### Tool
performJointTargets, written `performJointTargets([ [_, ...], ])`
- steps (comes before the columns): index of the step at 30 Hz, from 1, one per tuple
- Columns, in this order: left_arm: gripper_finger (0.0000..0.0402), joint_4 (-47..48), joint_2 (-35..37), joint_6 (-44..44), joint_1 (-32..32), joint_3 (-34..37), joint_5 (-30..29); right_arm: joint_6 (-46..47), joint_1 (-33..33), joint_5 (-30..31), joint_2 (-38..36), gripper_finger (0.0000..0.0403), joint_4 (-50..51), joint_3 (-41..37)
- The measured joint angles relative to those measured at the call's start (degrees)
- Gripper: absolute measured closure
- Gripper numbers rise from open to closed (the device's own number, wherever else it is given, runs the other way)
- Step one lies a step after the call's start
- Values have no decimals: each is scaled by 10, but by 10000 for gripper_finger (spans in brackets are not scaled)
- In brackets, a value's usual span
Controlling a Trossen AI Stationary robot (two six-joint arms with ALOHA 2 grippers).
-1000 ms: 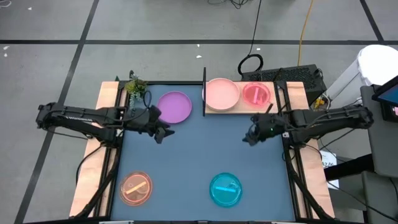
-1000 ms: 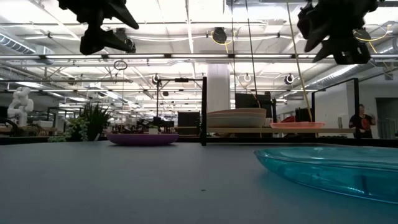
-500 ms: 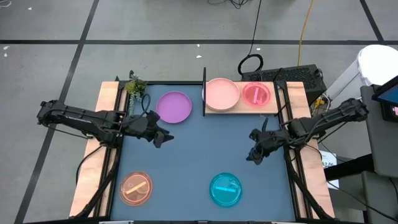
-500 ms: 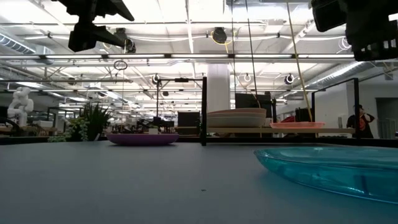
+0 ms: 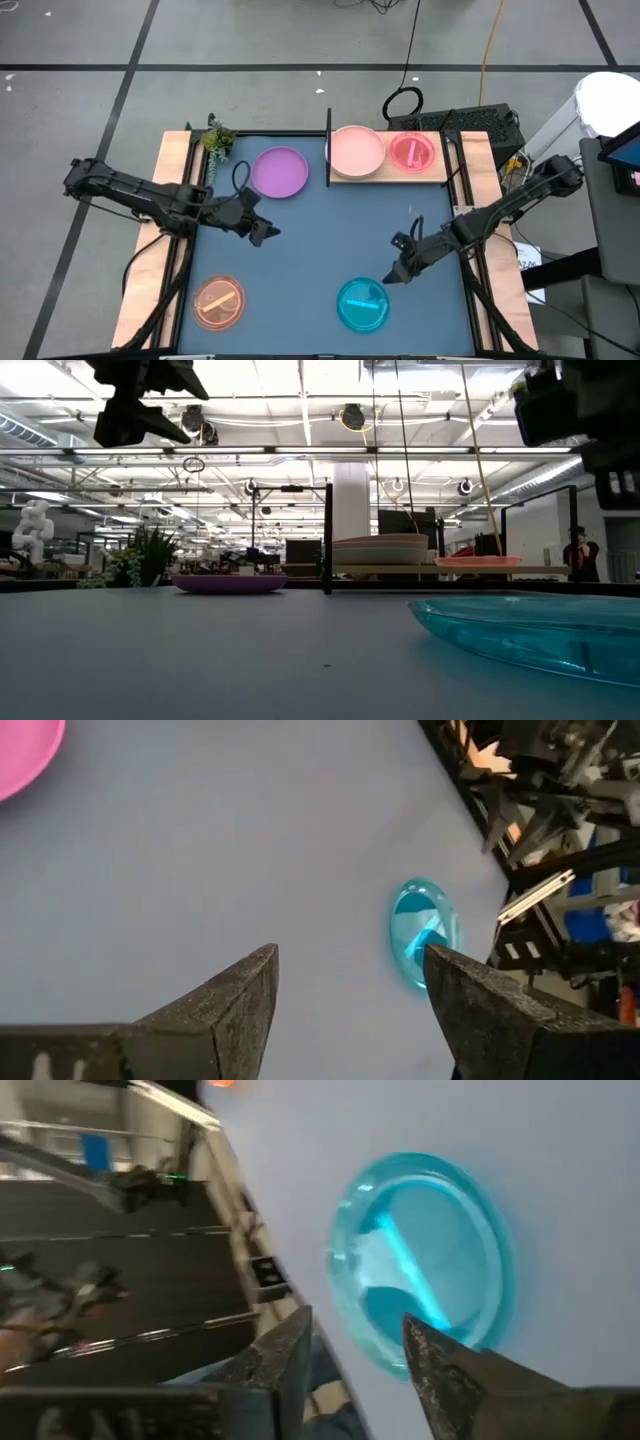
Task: Place and stack plates onto a shelf
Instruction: Stack the blue plate on top of the pink plate on the shelf
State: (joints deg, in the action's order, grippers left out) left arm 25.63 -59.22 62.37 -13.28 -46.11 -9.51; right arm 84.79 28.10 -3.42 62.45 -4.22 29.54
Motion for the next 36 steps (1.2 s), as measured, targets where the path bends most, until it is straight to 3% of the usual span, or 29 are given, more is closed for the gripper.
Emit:
performJointTargets([
  [10, 149, -40, -36, -1, -12, 0, -1, 25, 4, 3, 53, 181, 30, 0],
  [21, 149, -54, -36, 13, -68, 0, -14, 15, 11, -27, 119, 192, 22, 0],
  [36, 149, -112, -36, 40, -91, 0, -71, 9, 39, 3, 220, 193, -79, 1],
])
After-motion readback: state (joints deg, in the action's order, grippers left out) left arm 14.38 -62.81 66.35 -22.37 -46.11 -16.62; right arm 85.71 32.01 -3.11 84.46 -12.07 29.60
